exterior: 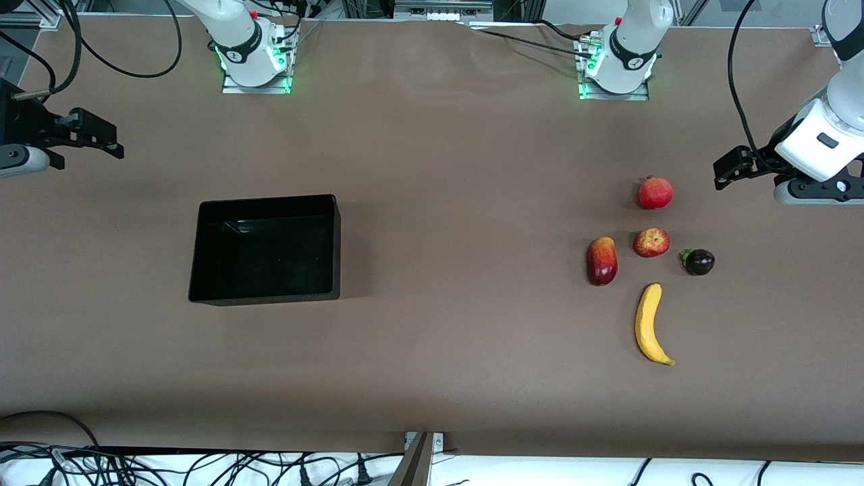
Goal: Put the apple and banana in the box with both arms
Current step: 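Reach the right gripper down to the rim of the black box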
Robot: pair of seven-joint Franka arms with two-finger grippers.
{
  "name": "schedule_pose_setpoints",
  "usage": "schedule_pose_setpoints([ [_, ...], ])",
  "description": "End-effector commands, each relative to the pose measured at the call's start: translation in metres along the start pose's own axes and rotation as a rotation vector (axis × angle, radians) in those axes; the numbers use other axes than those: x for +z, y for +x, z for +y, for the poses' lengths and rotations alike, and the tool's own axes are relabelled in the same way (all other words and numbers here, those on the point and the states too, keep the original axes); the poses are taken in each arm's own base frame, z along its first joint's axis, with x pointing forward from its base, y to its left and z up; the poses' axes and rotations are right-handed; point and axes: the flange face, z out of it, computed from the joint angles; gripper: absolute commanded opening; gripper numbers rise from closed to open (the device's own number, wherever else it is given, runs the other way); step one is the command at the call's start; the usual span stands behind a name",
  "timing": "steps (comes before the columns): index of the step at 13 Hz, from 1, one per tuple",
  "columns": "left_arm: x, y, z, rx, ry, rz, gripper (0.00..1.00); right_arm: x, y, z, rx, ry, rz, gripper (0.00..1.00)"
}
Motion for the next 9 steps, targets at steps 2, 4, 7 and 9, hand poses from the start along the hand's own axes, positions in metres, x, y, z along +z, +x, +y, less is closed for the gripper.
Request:
schedule_pose_setpoints([
  [2,-0.007,-0.002,0.003,0.016,-0.01,0.003,1.0,-0.006,0.001,-0.002,-0.004,-0.017,-0.002,1.0],
  [4,-0.009,-0.002,0.002,0.014,-0.01,0.005,1.0,-0.006,0.002,-0.002,0.001,-0.015,-0.001,1.0],
  [7,-0.009,-0.003,0.013,0.019,-0.01,0.007,1.0,0.015,0.013,0.0,0.007,-0.026,-0.031,1.0],
  [9,-0.007,-0.003,0.008,0.012,-0.01,0.001,1.0,0.061,0.035,0.009,0.016,-0.035,-0.056,1.0],
])
